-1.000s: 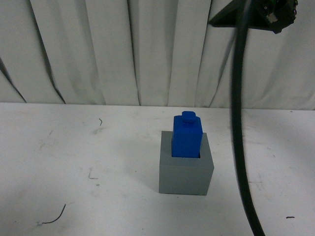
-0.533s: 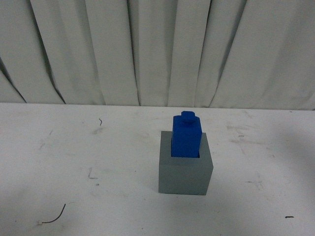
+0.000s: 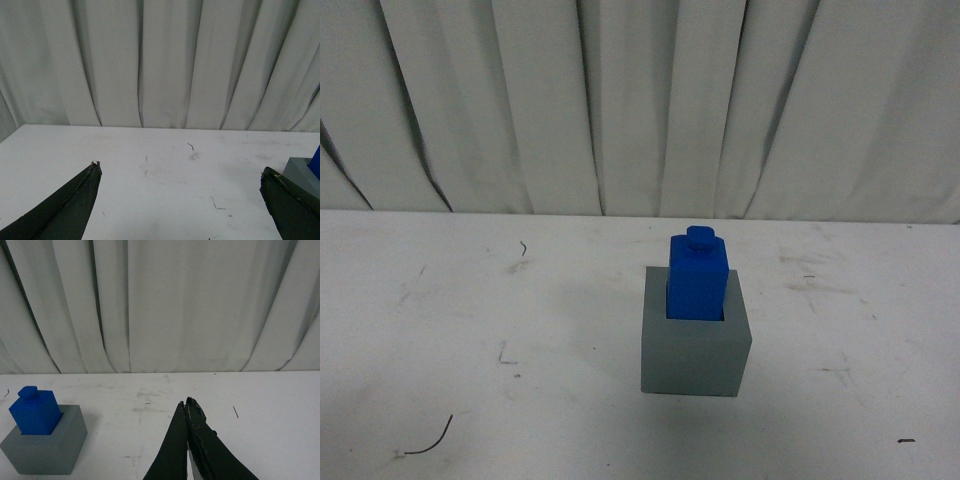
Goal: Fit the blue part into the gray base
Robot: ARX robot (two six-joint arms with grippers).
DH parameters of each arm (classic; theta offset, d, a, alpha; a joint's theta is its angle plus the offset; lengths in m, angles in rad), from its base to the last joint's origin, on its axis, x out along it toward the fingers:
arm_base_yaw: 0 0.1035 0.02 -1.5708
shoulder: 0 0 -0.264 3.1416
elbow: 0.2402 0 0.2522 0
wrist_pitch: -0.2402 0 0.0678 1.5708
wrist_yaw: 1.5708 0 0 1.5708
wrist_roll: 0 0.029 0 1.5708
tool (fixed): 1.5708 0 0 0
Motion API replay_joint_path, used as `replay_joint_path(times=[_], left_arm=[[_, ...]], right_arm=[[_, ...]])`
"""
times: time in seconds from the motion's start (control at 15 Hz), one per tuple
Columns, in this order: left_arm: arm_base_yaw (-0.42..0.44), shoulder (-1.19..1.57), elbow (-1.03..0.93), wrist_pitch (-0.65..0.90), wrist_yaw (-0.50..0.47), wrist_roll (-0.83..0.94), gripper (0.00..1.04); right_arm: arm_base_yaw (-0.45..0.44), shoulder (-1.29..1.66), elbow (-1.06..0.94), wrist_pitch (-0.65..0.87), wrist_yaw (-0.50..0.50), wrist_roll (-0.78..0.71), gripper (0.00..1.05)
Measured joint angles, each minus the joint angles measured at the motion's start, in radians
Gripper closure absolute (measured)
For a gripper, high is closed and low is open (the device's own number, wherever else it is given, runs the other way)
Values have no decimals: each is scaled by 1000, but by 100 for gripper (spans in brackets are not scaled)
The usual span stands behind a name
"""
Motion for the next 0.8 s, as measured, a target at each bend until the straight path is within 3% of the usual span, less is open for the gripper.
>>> replay_joint_path(times=[0.67,0.8], left_arm=[[0,0,0,0,0,0,7],[0,0,0,0,0,0,7]], right_arm=[[0,-183,-53,-119,0,0,103],[0,-352,-53,-286,0,0,103]])
